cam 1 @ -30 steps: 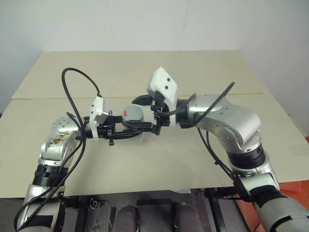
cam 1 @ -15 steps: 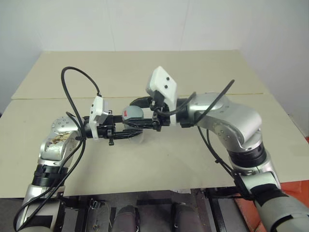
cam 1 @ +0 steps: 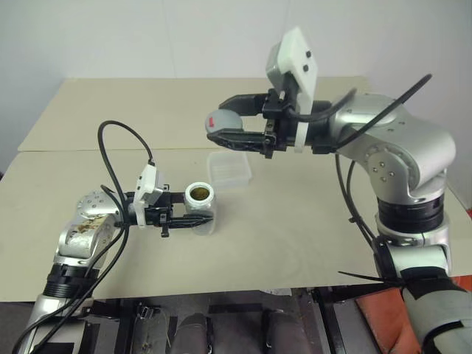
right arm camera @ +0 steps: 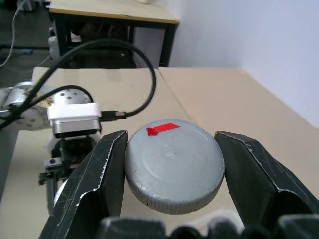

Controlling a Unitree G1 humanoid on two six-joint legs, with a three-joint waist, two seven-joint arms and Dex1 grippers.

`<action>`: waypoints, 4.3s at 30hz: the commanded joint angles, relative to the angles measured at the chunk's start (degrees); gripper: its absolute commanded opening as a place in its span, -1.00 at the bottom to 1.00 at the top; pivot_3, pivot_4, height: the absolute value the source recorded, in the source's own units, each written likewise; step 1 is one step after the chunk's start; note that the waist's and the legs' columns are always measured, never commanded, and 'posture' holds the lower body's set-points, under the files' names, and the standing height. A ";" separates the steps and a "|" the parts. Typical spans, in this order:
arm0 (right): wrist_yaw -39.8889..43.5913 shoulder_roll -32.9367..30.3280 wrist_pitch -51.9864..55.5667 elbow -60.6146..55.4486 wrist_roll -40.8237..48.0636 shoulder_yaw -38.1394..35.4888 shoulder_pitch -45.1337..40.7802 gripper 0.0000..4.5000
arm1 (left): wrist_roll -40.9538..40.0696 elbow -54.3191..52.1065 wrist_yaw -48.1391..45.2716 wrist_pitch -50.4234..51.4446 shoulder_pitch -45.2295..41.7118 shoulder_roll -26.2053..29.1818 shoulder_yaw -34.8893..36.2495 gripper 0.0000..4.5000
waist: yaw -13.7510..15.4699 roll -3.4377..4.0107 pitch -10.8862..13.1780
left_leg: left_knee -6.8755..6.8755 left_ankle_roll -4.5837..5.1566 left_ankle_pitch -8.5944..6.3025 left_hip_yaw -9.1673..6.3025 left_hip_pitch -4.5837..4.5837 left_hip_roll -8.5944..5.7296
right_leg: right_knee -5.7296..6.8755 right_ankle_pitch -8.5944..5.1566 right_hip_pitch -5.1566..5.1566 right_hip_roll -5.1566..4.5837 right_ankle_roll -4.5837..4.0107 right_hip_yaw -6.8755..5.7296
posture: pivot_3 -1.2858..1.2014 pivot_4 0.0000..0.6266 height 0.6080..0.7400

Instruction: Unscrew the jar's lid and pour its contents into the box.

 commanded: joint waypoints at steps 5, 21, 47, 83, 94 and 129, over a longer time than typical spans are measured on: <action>-5.45 -3.39 -3.91 3.01 -9.14 0.15 8.94 0.23 | -1.39 -0.62 1.67 -0.33 -2.81 0.66 2.86 -0.14 | 0.17 0.00 0.00 | 0.03 -0.05 0.03 0.00 -0.01 -0.01 | -0.01 0.00 0.04 0.00 0.00 -0.01 | 0.03 -0.52 1.00; -17.93 5.11 -10.40 30.76 -24.45 0.50 15.89 0.55 | -1.91 -0.90 4.83 -0.18 -3.54 1.56 6.38 -0.14 | -0.40 0.00 0.00 | -0.02 -0.24 0.14 0.02 -0.02 -0.02 | -0.02 0.00 -0.03 0.00 0.00 0.03 | 0.03 -0.52 1.00; 21.00 -16.28 4.04 7.90 -3.04 0.14 10.10 0.98 | 96.25 57.56 102.86 -52.29 -54.75 0.66 -44.28 -0.14 | 1.65 -0.03 0.08 | 0.01 -0.09 0.05 -0.02 -0.34 -0.10 | -0.24 0.07 -0.10 -0.01 0.08 -0.11 | 0.03 -0.52 1.00; 16.62 -15.20 -0.71 4.47 0.17 -3.03 13.87 0.98 | 46.63 54.34 62.22 -49.27 -33.73 -3.72 -17.13 -0.14 | 1.19 -0.05 0.09 | 0.39 -0.21 0.14 0.04 -0.94 -0.05 | 0.16 0.02 -0.85 -0.07 0.16 -0.09 | 0.03 -0.52 1.00; 15.80 -16.46 -2.80 4.28 -0.69 -4.32 15.55 0.98 | 19.46 9.72 49.85 -6.60 -7.33 -7.01 1.50 -0.14 | 0.44 -0.04 0.08 | 0.71 -0.19 0.13 -0.02 -0.73 -0.02 | 0.58 0.02 -0.67 -0.07 0.16 0.03 | 0.03 -0.52 1.00; 11.26 -17.14 -1.95 0.17 -0.22 -6.39 19.58 1.00 | 13.82 -15.16 52.52 8.94 16.40 -11.22 10.66 0.99 | 0.77 -0.04 0.07 | 0.63 -0.02 0.01 -0.14 -0.26 0.01 | 0.03 0.07 0.05 -0.07 0.13 -0.09 | 0.03 -0.52 1.00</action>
